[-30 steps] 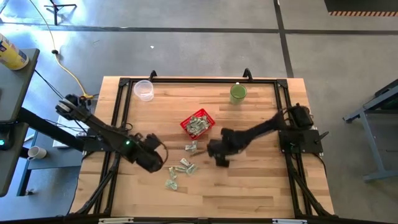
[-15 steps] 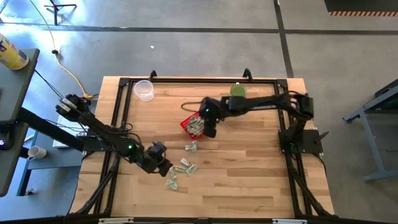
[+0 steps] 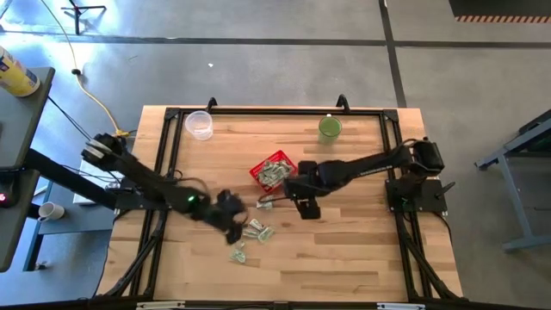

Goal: Pick and place Stevia / Truvia into bins
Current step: Put the stevia packet into the red basket

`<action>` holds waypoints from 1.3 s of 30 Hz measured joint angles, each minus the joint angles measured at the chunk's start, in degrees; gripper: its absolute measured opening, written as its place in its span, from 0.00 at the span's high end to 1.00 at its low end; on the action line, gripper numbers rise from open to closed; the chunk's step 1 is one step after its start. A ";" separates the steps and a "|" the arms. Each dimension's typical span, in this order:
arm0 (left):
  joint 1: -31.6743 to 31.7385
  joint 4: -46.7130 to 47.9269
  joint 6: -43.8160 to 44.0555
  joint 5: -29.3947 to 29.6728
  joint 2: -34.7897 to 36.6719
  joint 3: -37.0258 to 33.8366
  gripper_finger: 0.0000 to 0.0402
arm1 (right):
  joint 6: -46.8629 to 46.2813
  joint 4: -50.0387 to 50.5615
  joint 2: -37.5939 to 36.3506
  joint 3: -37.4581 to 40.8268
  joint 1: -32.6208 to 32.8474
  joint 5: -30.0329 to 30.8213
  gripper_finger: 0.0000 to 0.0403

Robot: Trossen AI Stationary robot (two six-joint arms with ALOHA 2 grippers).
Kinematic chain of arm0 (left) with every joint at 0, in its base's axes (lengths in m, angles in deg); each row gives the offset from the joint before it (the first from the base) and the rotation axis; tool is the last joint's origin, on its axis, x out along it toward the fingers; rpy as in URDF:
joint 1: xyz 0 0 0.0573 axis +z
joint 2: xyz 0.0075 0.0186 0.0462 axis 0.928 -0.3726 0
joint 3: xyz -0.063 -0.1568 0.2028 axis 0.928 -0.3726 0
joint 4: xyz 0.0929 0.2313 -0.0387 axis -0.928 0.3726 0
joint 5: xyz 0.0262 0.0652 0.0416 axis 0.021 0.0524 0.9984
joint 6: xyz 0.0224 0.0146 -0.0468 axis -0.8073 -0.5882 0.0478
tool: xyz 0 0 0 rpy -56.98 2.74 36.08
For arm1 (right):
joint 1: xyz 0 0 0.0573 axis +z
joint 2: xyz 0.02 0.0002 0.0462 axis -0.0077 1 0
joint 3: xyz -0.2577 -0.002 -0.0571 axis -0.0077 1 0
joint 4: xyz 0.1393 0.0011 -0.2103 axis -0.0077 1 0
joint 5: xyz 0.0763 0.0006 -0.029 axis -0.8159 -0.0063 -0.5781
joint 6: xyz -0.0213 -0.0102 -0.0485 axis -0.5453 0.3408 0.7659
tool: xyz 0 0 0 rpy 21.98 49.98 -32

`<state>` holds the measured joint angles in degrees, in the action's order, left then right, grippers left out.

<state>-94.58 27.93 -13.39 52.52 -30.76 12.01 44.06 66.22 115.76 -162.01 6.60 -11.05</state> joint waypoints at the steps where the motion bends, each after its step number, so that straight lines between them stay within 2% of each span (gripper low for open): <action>1: 2.32 0.42 -1.46 0.47 -0.69 0.02 0.29 | -1.48 0.33 -0.23 0.97 1.02 0.64 0.30; 3: 6.71 0.44 -3.68 0.68 -1.46 -0.02 0.29 | -5.32 0.54 -0.64 2.61 3.49 1.51 0.30; 8: 13.71 -3.81 -15.81 -5.02 -4.31 0.25 0.29 | -15.82 1.38 -2.03 5.12 8.91 2.49 0.31; 12: 15.04 -9.47 -20.89 -9.46 -7.68 0.24 0.29 | -23.41 2.08 -2.46 6.52 12.42 5.79 0.31; 16: 14.79 -15.18 -25.54 -8.67 -11.80 0.22 0.29 | -30.68 2.15 -2.51 7.17 15.08 8.48 0.31; 21: 16.40 -15.95 -26.96 -9.23 -15.60 0.14 0.30 | -36.15 1.67 -2.51 7.15 16.87 11.59 0.31; 23: 17.15 -17.43 -28.06 -9.35 -16.90 0.26 0.34 | -37.37 1.60 -2.51 7.15 17.14 12.10 0.31; 25: 17.94 -18.00 -28.73 -9.87 -17.38 0.28 0.43 | -38.18 1.67 -2.51 7.15 17.17 12.16 0.31; 28: 19.18 -18.53 -29.84 -12.84 -17.66 0.31 0.62 | -38.25 1.87 -2.51 7.15 16.97 12.24 0.31; 30: 19.94 -18.25 -29.85 -15.14 -17.52 0.31 0.79 | -38.19 2.15 -2.51 7.15 16.95 12.64 0.31; 32: 20.20 -14.92 -29.39 -18.45 -15.89 0.39 0.92 | -38.18 2.81 -2.51 7.15 16.93 13.41 0.31; 34: 20.05 -10.78 -27.46 -20.69 -13.66 0.24 0.92 | -38.17 3.62 -2.51 7.12 16.95 14.01 0.31; 37: 19.56 -3.66 -23.85 -24.52 -7.48 0.21 0.87 | -38.15 4.45 -2.51 7.12 16.59 14.38 0.31; 39: 19.25 -1.73 -22.32 -24.54 -2.54 1.42 0.87 | -38.06 4.55 -2.51 7.12 15.93 14.20 0.31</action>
<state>-75.33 26.21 -35.71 27.98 -33.30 13.43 6.01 70.77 113.24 -154.89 22.53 3.15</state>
